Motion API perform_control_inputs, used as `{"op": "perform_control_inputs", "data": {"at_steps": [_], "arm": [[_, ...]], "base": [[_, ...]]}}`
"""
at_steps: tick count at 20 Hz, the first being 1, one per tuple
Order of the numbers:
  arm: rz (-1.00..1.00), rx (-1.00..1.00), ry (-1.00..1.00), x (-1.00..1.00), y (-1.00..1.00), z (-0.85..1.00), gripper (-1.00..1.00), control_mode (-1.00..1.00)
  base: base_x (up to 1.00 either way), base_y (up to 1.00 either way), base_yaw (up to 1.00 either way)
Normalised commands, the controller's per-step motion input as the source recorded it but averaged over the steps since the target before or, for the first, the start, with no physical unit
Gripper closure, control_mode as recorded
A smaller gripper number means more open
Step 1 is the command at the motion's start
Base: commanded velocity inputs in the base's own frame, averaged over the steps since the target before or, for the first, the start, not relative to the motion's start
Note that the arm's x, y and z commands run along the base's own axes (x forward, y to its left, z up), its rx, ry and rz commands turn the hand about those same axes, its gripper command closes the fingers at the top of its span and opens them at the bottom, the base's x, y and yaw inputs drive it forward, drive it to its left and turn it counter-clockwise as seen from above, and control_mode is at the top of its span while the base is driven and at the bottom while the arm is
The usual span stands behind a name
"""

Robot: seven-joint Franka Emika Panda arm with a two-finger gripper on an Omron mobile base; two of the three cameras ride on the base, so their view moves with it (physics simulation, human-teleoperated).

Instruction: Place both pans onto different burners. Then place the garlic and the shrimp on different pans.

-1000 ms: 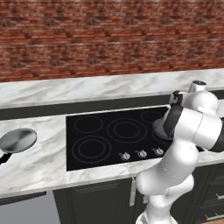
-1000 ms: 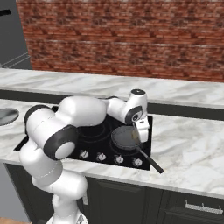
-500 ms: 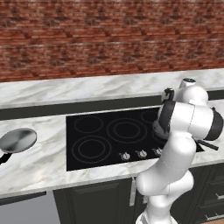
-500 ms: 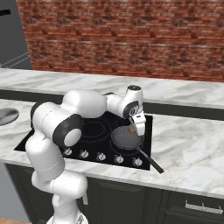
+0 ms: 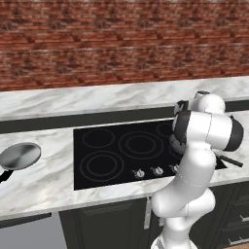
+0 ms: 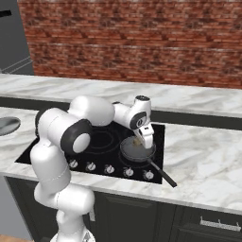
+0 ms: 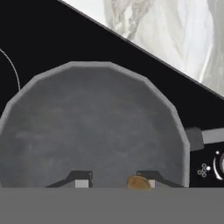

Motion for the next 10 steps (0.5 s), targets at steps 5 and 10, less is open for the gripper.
{"op": "perform_control_inputs", "data": {"at_steps": [5,10], "arm": [[0.01,0.00,0.01,0.14,0.09,-0.34,1.00,-1.00],[0.00,0.00,0.00,0.24,0.00,-0.27,1.00,-1.00]], "base": [[0.00,0.00,0.00],[0.00,0.00,0.00]]}}
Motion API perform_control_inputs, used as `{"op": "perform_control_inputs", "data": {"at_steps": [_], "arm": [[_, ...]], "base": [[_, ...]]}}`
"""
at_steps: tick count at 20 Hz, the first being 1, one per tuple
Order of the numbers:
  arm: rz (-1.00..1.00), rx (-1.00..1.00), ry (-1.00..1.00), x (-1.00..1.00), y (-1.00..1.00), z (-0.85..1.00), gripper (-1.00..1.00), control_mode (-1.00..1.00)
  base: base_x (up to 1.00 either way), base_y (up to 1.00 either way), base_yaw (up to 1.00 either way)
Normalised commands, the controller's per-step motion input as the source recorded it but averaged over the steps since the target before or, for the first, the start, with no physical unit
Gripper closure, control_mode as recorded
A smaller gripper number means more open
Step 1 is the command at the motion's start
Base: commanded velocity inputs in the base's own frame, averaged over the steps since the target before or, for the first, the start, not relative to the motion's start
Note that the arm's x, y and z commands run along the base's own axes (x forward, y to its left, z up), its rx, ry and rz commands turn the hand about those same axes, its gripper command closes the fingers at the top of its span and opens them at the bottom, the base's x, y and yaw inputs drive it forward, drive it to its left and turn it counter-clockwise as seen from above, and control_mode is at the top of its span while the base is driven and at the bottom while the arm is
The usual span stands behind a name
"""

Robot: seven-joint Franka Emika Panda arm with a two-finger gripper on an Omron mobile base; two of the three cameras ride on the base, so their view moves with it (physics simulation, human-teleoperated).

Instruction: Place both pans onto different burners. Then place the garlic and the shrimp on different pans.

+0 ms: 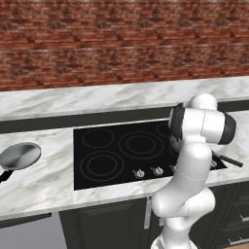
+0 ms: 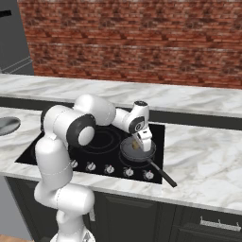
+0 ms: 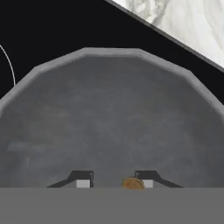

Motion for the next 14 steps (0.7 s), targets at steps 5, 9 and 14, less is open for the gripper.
{"op": "perform_control_inputs", "data": {"at_steps": [5,9,14], "arm": [[0.00,0.00,0.00,0.09,0.00,-0.19,1.00,-1.00],[0.00,0.00,0.00,0.00,-0.01,-0.10,1.00,-1.00],[0.00,0.00,0.02,0.00,0.00,-0.06,1.00,-1.00]], "base": [[0.00,0.00,0.00],[0.00,0.00,0.00],[0.00,0.00,0.00]]}}
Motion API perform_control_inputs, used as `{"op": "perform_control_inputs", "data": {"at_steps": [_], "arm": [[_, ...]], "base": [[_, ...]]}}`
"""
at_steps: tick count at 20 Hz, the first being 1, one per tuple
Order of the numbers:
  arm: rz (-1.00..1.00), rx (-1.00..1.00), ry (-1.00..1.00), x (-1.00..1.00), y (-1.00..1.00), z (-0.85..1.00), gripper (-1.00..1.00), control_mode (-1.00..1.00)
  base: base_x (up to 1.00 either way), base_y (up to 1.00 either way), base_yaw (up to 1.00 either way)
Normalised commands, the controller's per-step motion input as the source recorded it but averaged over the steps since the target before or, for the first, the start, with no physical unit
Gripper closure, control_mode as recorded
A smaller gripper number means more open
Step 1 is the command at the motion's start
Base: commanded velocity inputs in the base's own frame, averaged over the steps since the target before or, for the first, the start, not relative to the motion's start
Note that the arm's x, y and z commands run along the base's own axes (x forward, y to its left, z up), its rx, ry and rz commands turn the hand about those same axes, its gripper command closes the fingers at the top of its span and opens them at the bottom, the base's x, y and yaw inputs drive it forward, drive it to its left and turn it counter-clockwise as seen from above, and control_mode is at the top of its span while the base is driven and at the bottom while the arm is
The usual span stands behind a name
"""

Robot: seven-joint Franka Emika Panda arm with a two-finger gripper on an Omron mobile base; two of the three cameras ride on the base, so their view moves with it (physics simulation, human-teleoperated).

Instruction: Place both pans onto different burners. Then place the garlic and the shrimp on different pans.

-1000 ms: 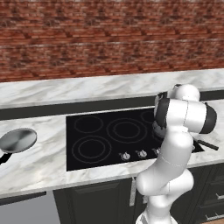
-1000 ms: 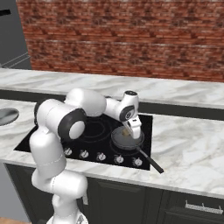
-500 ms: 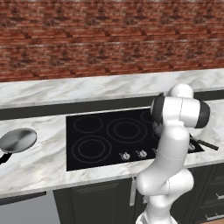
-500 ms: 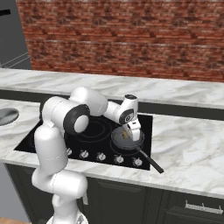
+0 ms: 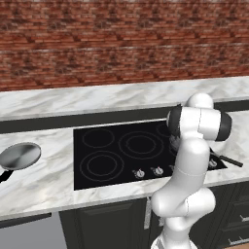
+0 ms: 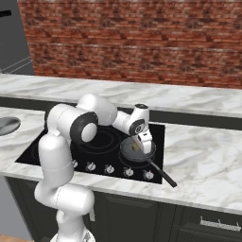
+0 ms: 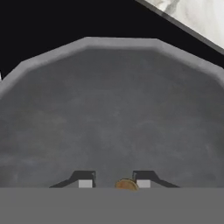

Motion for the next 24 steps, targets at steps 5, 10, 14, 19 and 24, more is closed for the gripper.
{"op": "perform_control_inputs", "data": {"at_steps": [5,10,14,19,24], "arm": [[0.00,0.00,0.01,0.00,0.00,-0.02,-1.00,-1.00],[0.00,0.00,0.00,0.00,-0.02,0.00,-1.00,-1.00],[0.00,0.00,0.00,0.00,-0.03,0.24,-1.00,-1.00],[0.00,0.00,0.00,-0.02,0.00,0.53,-1.00,-1.00],[0.00,0.00,0.00,-0.29,0.03,0.41,-1.00,-1.00]], "base": [[0.00,0.00,0.00],[0.00,0.00,0.00],[0.00,0.00,0.00],[0.00,0.00,0.00],[0.00,0.00,0.00]]}}
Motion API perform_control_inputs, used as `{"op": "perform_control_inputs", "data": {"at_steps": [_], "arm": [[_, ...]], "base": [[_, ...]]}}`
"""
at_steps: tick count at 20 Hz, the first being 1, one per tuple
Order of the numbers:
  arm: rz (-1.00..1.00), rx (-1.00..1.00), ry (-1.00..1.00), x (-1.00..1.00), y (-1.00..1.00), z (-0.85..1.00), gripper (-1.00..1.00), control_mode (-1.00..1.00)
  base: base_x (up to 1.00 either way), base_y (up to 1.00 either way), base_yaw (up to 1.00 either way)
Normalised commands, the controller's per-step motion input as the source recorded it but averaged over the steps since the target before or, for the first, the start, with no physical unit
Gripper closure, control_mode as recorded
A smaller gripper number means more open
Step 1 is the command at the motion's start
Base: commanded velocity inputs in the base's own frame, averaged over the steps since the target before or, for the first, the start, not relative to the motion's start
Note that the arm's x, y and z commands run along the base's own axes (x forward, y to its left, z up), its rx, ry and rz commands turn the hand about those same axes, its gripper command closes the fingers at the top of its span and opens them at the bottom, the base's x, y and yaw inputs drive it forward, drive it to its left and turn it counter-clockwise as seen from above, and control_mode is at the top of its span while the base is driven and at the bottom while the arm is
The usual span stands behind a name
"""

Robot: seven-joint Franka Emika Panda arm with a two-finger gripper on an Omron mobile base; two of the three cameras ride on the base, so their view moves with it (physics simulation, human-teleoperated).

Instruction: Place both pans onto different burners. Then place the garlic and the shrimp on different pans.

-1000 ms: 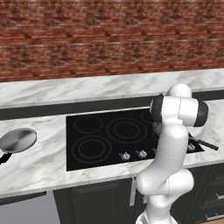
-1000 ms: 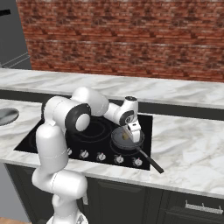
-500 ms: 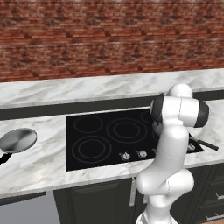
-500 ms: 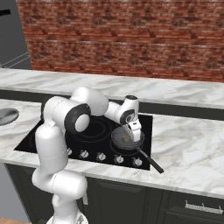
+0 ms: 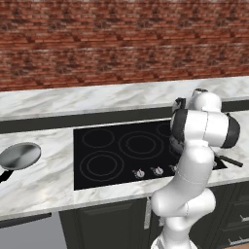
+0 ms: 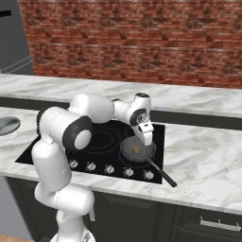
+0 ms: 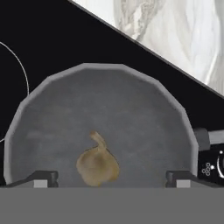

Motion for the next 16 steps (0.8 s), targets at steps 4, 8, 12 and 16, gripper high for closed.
{"op": "perform_control_inputs", "data": {"at_steps": [4,8,12,16], "arm": [[0.05,0.00,0.00,-0.42,0.12,0.42,-1.00,-1.00],[0.12,0.00,0.00,-0.49,0.25,0.45,-1.00,-1.00],[0.16,0.00,0.00,-0.57,0.29,0.28,-1.00,-1.00],[0.16,0.00,0.00,-0.43,0.37,0.06,-1.00,-1.00]], "base": [[0.00,0.00,0.00],[0.00,0.00,0.00],[0.00,0.00,0.00],[0.00,0.00,0.00]]}}
